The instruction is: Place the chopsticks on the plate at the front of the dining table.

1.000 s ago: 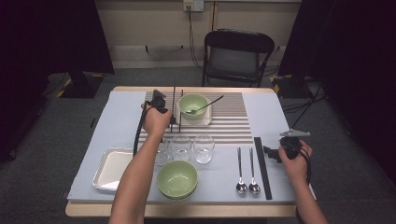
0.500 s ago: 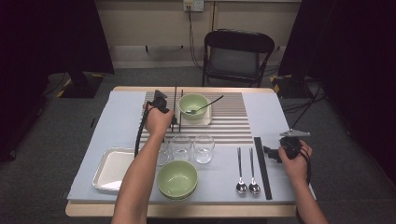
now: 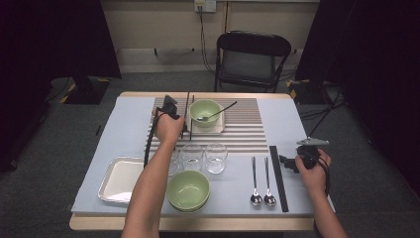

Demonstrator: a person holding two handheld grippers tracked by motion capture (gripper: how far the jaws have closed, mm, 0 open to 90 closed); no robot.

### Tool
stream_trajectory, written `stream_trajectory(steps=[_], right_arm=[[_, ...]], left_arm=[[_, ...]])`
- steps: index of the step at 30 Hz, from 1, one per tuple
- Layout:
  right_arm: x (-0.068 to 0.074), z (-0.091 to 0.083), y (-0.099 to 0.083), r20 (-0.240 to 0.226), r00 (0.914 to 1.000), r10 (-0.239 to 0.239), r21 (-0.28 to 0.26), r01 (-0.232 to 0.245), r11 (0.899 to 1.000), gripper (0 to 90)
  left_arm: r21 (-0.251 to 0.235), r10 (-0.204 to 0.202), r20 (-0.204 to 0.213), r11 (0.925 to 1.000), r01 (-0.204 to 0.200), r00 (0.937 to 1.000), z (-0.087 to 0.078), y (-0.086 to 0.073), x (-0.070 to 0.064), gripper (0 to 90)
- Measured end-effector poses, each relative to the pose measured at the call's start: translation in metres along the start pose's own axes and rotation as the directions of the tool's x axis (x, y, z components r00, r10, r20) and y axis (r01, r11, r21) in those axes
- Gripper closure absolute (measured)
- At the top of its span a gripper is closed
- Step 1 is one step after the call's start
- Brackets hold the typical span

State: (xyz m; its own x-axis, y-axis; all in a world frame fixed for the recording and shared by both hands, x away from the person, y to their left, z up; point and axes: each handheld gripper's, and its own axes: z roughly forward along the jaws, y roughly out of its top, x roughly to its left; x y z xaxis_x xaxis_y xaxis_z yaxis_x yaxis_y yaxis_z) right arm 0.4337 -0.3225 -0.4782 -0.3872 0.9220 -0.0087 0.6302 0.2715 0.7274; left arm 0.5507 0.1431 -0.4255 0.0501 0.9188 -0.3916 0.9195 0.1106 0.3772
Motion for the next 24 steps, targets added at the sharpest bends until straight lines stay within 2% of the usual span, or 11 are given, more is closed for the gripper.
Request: stream_trajectory(steps=[2, 6, 7, 11, 20, 22, 24], right_arm=[[0.0001, 0.0, 0.0, 0.0, 1.0, 0.0, 0.0, 0.0, 1.0, 16.4], [0.0002, 0.0, 0.0, 0.003, 1.0, -0.001, 0.001, 0.001, 1.0, 16.4], [0.0001, 0.0, 0.0, 0.001, 1.0, 0.0, 0.001, 0.0, 1.0, 16.4], [0.0002, 0.0, 0.0, 0.001, 1.0, 0.0, 0.0, 0.0, 1.0, 16.4], [0.0004, -0.0001, -0.0001, 0.003, 1.0, -0.001, 0.0, 0.001, 1.0, 16.4], [0.0003, -0.0001, -0.0001, 0.002, 1.0, -0.001, 0.0, 0.001, 1.0, 16.4], [0.0004, 0.0, 0.0, 0.002, 1.0, 0.0, 0.0, 0.0, 1.0, 16.4]], left_arm=[[0.004, -0.007, -0.012, 1.0, 0.007, 0.9999, 0.0011, 0.0, -0.0009, 86.3], [0.001, -0.013, -0.005, 0.9999, 0.013, 0.9999, 0.0031, 0.0011, 0.0001, 86.2], [0.0, -0.023, -0.016, 0.9997, 0.023, 0.9996, 0.0029, 0.0012, -0.0001, 86.2], [-0.006, -0.028, -0.019, 0.9996, 0.028, 0.9994, 0.0027, 0.002, -0.0004, 86.2], [-0.001, -0.016, -0.025, 0.9999, 0.016, 0.9995, 0.0026, 0.0018, -0.0011, 85.9], [0.012, 0.003, -0.015, 0.9999, -0.003, 0.9999, 0.0027, 0.0024, -0.0001, 85.7], [0.004, -0.013, -0.012, 0.9999, 0.013, 0.9998, 0.0032, 0.003, -0.0004, 85.9]])
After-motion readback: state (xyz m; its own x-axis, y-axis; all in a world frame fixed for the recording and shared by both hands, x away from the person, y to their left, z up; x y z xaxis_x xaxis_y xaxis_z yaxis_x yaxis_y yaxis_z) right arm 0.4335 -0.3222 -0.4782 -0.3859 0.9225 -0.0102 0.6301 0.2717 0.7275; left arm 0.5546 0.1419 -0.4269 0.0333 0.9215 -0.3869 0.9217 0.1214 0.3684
